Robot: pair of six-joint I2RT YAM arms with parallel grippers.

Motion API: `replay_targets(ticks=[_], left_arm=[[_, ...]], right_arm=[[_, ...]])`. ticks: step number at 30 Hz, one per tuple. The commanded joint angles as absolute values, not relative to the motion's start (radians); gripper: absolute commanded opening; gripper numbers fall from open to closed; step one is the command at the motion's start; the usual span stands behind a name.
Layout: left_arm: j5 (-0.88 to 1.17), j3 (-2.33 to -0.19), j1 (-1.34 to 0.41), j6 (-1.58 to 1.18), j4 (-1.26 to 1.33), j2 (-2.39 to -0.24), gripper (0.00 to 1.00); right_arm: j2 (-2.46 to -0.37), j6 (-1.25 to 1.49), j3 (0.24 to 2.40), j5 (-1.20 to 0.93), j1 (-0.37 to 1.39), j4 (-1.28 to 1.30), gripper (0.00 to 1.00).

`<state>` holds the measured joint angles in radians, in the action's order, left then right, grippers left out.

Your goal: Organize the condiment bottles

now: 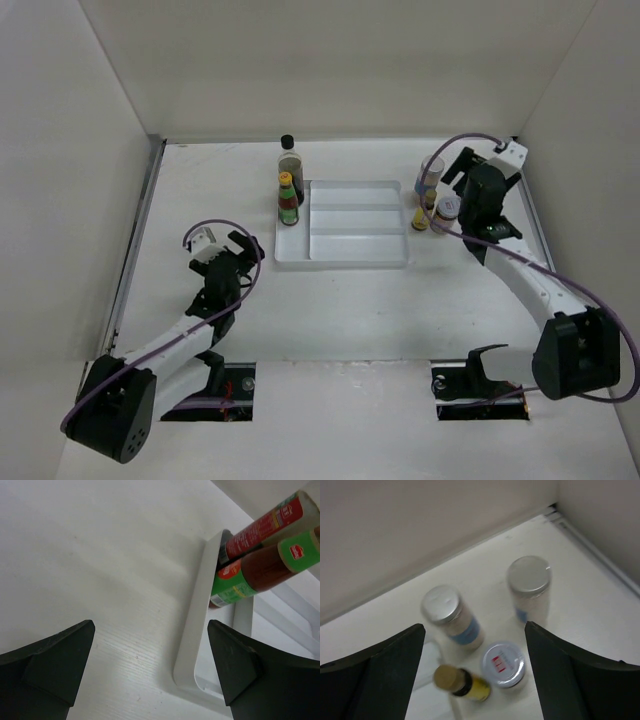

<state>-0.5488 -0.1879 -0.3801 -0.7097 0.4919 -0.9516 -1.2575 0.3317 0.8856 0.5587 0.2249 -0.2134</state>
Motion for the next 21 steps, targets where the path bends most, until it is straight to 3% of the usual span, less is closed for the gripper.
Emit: replay_targets(ticks=[1,8,12,21], left_arm=[[-0.457,-0.166,-0.383,-0.773,0.618,-0.954,1.00],[-0.456,-0.160,-0.398,-0.790,0.627,-0.971,1.00],[-0.454,-0.161,-0.401,-0.790,0.644,-0.999,1.00],[-0.459,-0.155,-0.383,-0.787,0.640,-0.977,1.00]], right_arm=[[-1.298,0.299,0.975,0.575,0.167,-0.137,0.92],[-1.399,0.269,1.089,0.444,0.165,-0.112,0.92],[-1.512,0.256,1.198,0.373,0.165,-0.063,1.00],[-1.710,0.264,1.354,0.288,0.165,0.034,1.00]])
